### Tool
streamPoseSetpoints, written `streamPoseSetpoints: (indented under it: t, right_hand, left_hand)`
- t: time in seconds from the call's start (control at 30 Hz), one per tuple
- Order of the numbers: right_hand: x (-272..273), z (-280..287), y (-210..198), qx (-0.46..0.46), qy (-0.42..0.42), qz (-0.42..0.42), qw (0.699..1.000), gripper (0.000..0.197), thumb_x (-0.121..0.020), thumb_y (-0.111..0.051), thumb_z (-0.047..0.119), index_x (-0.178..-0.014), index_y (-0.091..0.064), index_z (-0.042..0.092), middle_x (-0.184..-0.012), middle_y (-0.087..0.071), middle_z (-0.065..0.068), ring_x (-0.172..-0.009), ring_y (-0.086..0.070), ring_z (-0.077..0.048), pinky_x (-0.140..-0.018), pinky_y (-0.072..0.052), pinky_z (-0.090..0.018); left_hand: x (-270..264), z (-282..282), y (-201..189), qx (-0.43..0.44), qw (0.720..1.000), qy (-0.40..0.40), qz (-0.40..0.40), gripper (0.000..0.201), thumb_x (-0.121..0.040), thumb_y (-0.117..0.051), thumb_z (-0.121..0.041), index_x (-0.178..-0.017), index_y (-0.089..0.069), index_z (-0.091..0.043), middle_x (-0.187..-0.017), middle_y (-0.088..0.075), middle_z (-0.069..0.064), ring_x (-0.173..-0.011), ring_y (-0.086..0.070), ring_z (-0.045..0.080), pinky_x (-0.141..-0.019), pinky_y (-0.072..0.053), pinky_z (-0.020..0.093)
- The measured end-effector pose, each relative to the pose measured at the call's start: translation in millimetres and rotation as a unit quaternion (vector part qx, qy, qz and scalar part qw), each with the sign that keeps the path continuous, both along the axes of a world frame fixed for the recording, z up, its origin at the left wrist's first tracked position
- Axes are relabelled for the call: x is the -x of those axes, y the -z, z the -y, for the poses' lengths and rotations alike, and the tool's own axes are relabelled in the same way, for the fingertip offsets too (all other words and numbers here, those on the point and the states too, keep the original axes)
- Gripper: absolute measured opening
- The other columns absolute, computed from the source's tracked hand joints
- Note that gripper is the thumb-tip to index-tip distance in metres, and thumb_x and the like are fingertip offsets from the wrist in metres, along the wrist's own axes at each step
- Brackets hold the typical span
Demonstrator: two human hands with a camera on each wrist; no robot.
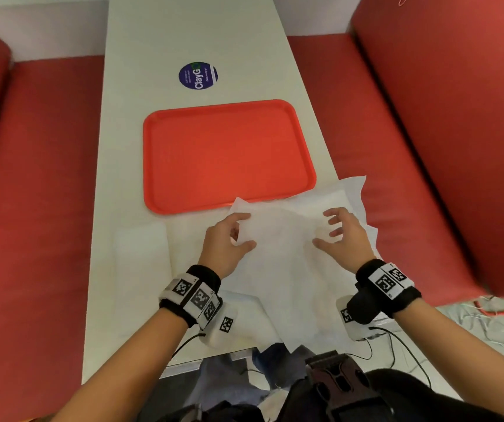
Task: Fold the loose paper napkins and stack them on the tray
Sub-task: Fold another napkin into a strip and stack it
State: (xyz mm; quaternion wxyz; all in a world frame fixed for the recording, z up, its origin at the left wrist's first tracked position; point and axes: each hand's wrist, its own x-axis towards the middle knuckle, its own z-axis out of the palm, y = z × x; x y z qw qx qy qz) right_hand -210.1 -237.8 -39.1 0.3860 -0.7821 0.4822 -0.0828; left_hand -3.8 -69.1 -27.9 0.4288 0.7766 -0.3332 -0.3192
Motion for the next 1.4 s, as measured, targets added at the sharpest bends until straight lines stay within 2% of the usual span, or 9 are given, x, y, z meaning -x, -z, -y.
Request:
streamPoseSetpoints:
  t: [0.17,0.3,0.53,0.7,0.87,1.1,1.2,1.3,1.4]
  right_hand:
    - [-35.2,-13.2,-21.8,0.046,-0.150,0.053,0.986,0.076,-0.074,-0.080,0.024,-0.140,-0.042,0.026,-0.138,-0.045,0.008,-0.123,-0.038,-0.007,-0.102,-0.029,-0.022]
    - [-53.2,-15.4,-36.8,-0.011,-0.192,0.082,0.978,0.087,-0.072,-0.076,0.023,-0.145,-0.032,0.036,-0.139,-0.047,0.011,-0.132,-0.040,-0.009,-0.106,-0.030,-0.027]
    - [-77.7,-34.5,-60.6,-0.122,-0.210,0.140,0.960,0.018,-0.074,-0.076,0.010,-0.090,-0.071,0.017,-0.092,-0.073,0.002,-0.086,-0.066,-0.011,-0.089,-0.048,-0.022]
    - [-92.7,-53.9,-65.9,-0.209,-0.112,0.214,0.948,0.013,-0.088,-0.068,0.007,-0.095,-0.066,-0.003,-0.082,-0.075,-0.014,-0.065,-0.069,-0.019,-0.059,-0.055,-0.026]
    - [-98.5,-60.6,-37.1,-0.223,-0.026,0.205,0.953,0.029,-0.085,-0.072,0.027,-0.091,-0.064,0.000,-0.076,-0.064,-0.033,-0.065,-0.057,-0.029,-0.065,-0.045,-0.038]
    - [-107.6,-75.5,-21.3,-0.150,-0.002,0.136,0.979,0.024,-0.082,-0.072,0.038,-0.073,-0.063,0.018,-0.067,-0.068,-0.009,-0.060,-0.061,-0.017,-0.063,-0.045,-0.027]
    - [-116.9,-82.6,-24.7,-0.189,-0.007,0.152,0.970,0.046,-0.073,-0.072,0.054,-0.083,-0.063,0.010,-0.065,-0.050,-0.011,-0.061,-0.048,-0.021,-0.065,-0.040,-0.033]
    - [-127.9,-91.0,-35.4,-0.235,-0.021,0.184,0.954,0.029,-0.086,-0.070,0.034,-0.090,-0.066,0.007,-0.066,-0.060,-0.012,-0.059,-0.056,-0.022,-0.060,-0.045,-0.029]
    - [-134.5,-96.9,-41.6,-0.260,-0.029,0.204,0.943,0.011,-0.091,-0.065,0.020,-0.085,-0.066,0.011,-0.072,-0.069,-0.017,-0.057,-0.063,-0.022,-0.055,-0.050,-0.028]
  left_hand:
    - [-2.4,-11.2,-26.1,0.055,0.994,0.097,0.003,0.050,-0.080,-0.069,-0.002,-0.116,-0.064,-0.034,-0.096,-0.056,-0.001,-0.073,-0.049,0.012,-0.059,-0.041,0.014]
    - [-15.3,-24.4,-50.9,0.106,0.982,0.150,-0.052,0.064,-0.078,-0.067,0.005,-0.129,-0.056,-0.032,-0.078,-0.055,-0.022,-0.073,-0.046,0.010,-0.063,-0.039,0.019]
    - [-72.5,-61.6,-78.0,0.085,0.958,0.187,-0.201,0.091,-0.081,-0.065,0.015,-0.149,-0.025,-0.030,-0.074,-0.068,-0.009,-0.072,-0.050,0.010,-0.075,-0.040,0.019]
    - [-105.2,-94.8,-54.4,-0.070,0.958,0.170,-0.220,0.069,-0.071,-0.086,-0.021,-0.133,-0.054,-0.023,-0.119,-0.069,0.006,-0.116,-0.062,0.020,-0.100,-0.047,0.033]
    - [-80.0,-103.1,-26.2,-0.070,0.961,0.080,-0.257,0.027,-0.080,-0.076,-0.012,-0.102,-0.071,0.004,-0.101,-0.075,0.010,-0.095,-0.071,0.025,-0.078,-0.056,0.029]
    - [-80.4,-98.0,-24.2,0.023,0.908,-0.113,-0.404,0.075,-0.060,-0.088,-0.027,-0.124,-0.056,-0.003,-0.112,-0.071,0.015,-0.104,-0.066,0.034,-0.087,-0.055,0.050]
    - [-80.9,-92.6,-40.0,0.076,0.888,-0.063,-0.450,0.051,-0.065,-0.087,-0.034,-0.107,-0.070,-0.012,-0.111,-0.072,0.009,-0.107,-0.063,0.029,-0.091,-0.050,0.045]
    - [-81.8,-90.0,-47.5,0.088,0.899,0.026,-0.428,0.089,-0.056,-0.065,-0.082,-0.116,-0.070,-0.017,-0.131,-0.062,0.007,-0.121,-0.056,0.023,-0.101,-0.044,0.049]
    - [-85.5,-90.9,-47.0,0.087,0.907,0.071,-0.406,0.113,-0.056,-0.037,-0.096,-0.130,-0.060,-0.014,-0.144,-0.051,0.001,-0.130,-0.049,0.025,-0.105,-0.040,0.053]
